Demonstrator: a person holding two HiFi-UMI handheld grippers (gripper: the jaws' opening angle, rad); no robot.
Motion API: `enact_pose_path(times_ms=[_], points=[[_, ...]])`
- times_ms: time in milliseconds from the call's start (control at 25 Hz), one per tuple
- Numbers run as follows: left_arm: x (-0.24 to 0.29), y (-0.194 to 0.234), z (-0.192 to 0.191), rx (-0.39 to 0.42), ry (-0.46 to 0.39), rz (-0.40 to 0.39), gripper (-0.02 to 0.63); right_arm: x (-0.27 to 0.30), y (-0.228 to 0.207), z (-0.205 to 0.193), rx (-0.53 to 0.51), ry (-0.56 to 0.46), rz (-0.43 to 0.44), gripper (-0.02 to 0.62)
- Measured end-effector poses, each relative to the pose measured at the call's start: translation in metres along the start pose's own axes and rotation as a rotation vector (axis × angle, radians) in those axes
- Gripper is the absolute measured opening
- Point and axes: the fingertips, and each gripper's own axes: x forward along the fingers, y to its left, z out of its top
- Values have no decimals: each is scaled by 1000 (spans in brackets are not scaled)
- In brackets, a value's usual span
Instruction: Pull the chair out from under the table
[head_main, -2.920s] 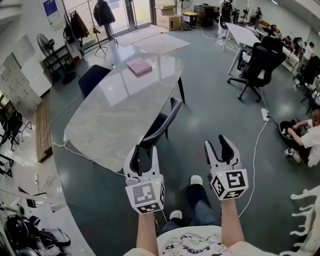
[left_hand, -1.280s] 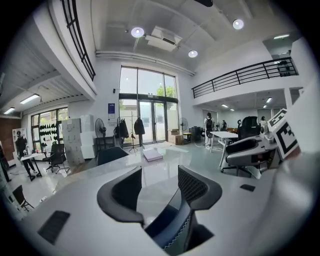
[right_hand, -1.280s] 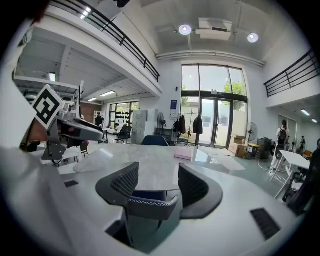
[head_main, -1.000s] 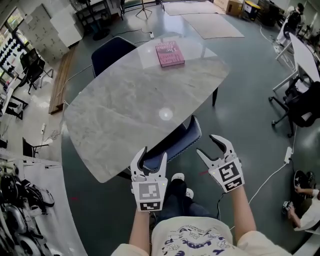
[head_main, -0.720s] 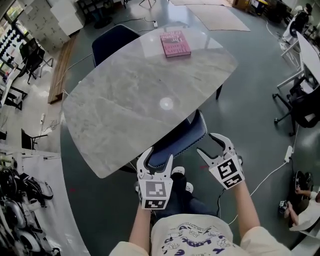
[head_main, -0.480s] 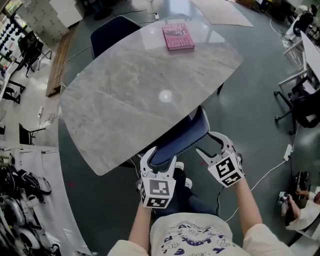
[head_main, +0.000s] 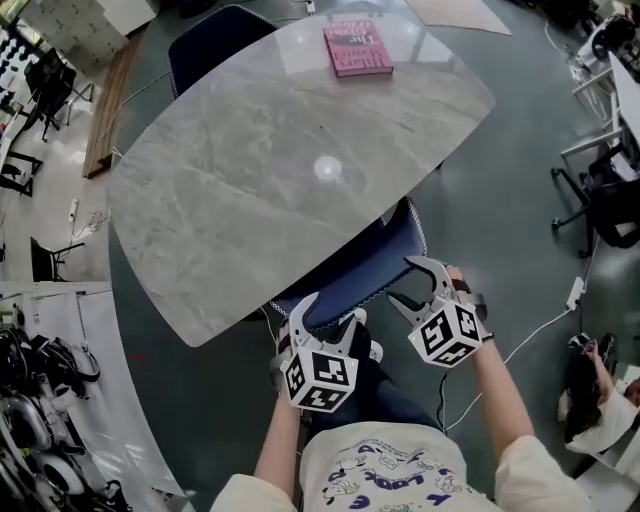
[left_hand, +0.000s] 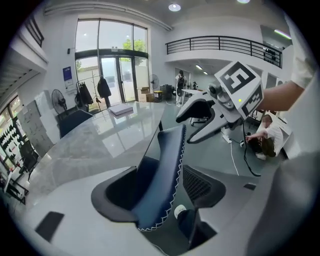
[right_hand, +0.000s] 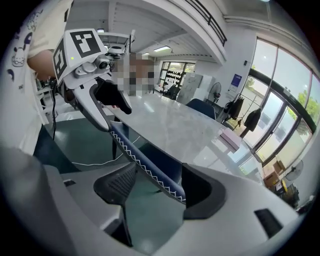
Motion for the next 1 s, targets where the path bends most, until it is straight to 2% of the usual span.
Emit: enact_pose_path(times_ms=[120, 520, 800, 1000], points=[[11, -5, -12, 43, 58, -29, 298, 10, 5, -5, -63, 35, 30, 301], [39, -5, -39, 67, 176, -78, 298, 39, 5, -20, -178, 115, 92, 302], [46, -9, -44, 96, 170, -117, 175, 49, 2, -21, -267, 126, 101, 302], [47, -10, -44, 135, 157, -112, 147, 53, 5, -21, -353, 123, 167, 282]])
